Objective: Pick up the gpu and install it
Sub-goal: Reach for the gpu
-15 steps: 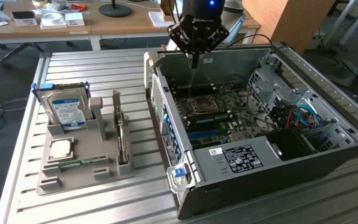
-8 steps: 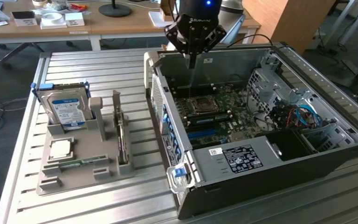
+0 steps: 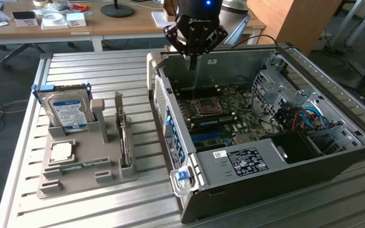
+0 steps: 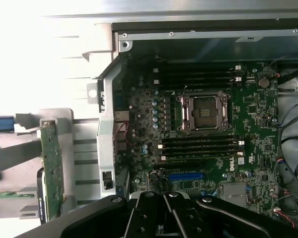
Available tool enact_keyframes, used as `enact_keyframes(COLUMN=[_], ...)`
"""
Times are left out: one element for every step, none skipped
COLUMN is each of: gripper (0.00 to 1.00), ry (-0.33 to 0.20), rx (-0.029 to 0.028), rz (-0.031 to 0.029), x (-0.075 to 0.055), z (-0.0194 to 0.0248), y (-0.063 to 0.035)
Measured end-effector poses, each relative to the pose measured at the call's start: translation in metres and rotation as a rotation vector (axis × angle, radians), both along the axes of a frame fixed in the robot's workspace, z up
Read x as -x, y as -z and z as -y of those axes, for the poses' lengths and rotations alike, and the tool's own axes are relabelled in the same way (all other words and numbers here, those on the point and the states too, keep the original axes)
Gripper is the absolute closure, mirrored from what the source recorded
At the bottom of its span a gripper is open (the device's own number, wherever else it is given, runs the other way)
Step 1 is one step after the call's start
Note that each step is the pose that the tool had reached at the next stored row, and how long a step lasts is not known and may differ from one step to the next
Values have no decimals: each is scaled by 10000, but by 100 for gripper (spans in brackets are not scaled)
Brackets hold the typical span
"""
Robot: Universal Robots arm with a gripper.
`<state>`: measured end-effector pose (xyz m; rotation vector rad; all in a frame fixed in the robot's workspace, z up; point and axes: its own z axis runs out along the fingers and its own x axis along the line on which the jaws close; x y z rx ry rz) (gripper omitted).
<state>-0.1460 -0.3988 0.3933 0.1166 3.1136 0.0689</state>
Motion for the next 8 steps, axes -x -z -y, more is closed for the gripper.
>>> enact_keyframes(gripper=[89,89,89,89,89,89,89,89], ry=[1,0,-1,0,-1,-1,0,-1], rx=[1,0,0,0,0,0,0,0], rz=[-1,0,-1,0,0,0,0,0], x=[9,17,26,44,53,61,68,75], z=[0,0,0,0,0,0,0,0], y=[0,0,0,0,0,0,0,0])
